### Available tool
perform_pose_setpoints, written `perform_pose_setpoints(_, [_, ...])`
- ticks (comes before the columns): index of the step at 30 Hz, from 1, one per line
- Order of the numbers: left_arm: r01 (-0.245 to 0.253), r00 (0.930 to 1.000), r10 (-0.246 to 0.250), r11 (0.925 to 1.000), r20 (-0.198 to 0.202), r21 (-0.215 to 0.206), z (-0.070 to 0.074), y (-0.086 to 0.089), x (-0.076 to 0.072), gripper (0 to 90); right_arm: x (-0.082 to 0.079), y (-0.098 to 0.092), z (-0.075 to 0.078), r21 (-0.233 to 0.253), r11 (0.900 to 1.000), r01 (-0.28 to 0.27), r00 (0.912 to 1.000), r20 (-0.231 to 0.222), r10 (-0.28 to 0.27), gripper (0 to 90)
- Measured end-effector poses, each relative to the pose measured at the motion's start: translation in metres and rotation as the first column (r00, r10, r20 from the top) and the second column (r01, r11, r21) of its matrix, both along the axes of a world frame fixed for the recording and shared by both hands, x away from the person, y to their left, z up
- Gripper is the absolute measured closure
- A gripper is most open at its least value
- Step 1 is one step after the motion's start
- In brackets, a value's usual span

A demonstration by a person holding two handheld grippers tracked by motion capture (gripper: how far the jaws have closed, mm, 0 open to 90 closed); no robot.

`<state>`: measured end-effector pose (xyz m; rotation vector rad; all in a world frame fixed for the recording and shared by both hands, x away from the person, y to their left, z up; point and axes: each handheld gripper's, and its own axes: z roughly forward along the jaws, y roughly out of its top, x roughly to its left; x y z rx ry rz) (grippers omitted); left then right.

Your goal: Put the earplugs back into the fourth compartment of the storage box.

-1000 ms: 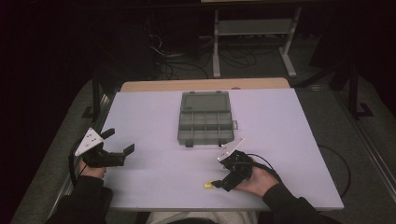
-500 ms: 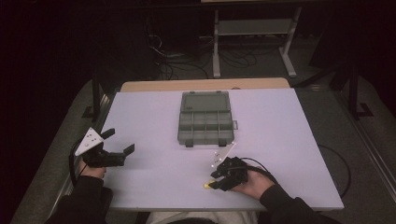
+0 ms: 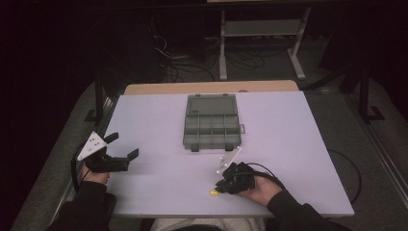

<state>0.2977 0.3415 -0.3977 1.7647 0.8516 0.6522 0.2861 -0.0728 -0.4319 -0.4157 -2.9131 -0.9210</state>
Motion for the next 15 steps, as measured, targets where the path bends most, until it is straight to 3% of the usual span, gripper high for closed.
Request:
perform_pose_setpoints(8, [0.000, 1.0000, 0.000, 1.0000, 0.000, 0.000, 0.0001, 0.0001, 0.0000, 0.0, 0.0008, -0.0006, 0.0007, 0.002, 1.000, 0.007, 0.9999, -0.009, -0.007, 81.7])
perform_pose_setpoints(15, [0.001, 1.0000, -0.001, 1.0000, 0.001, 0.001, -0.0001, 0.0000, 0.0002, 0.0, 0.0030, -0.0055, 0.0084, 0.042, 0.999, 0.024, 0.9997, 0.002, -0.024, 82.1])
